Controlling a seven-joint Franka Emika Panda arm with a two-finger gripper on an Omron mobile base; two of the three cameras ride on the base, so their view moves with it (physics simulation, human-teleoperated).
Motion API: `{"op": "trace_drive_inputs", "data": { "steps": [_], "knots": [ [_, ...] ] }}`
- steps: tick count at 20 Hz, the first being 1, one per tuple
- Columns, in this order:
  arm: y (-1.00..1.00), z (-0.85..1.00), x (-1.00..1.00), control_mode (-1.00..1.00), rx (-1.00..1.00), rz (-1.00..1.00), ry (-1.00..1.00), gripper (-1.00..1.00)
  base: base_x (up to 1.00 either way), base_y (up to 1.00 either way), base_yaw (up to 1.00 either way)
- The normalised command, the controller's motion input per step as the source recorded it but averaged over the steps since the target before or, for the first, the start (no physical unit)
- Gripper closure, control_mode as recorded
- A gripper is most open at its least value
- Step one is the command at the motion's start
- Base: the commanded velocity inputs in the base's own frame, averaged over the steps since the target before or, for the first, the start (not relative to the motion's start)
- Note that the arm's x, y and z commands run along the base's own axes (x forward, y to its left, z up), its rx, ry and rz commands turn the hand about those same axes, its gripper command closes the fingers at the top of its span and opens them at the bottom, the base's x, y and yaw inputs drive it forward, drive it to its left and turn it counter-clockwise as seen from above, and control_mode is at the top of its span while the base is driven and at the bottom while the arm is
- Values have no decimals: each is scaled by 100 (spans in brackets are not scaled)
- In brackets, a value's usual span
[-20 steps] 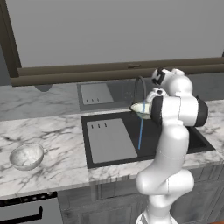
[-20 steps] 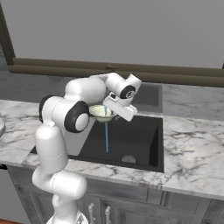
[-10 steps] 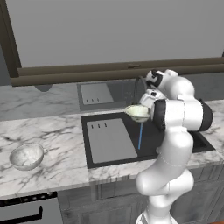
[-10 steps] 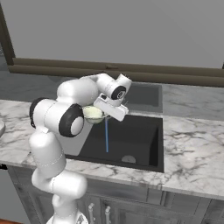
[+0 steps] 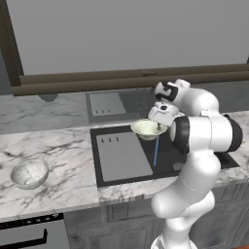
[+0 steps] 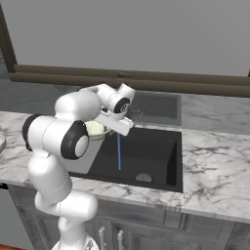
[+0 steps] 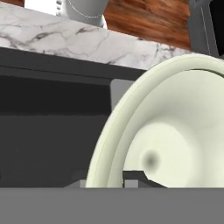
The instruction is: Rinse each bowl for a few seconds and place them down in the sink or on the counter.
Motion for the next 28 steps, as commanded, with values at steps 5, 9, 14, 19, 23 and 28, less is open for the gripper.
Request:
{"op": "trace_drive_inputs", "data": {
  "steps": [5, 9, 14, 19, 23, 28],
  "knots": [
    [45, -2, 7, -100, 0, 6, 1, 100, 0, 0, 0],
    [43, -6, 8, -100, 0, 1, 2, 100, 0, 0, 0],
    [41, -3, 14, -100, 0, 0, 3, 100, 0, 0, 0],
    [29, -12, 19, -100, 0, -3, 3, 100, 0, 0, 0],
    [29, -19, 22, -100, 0, -7, 2, 100, 0, 0, 0],
    [18, -30, 19, -100, 0, -7, 3, 100, 0, 0, 0]
  ]
}}
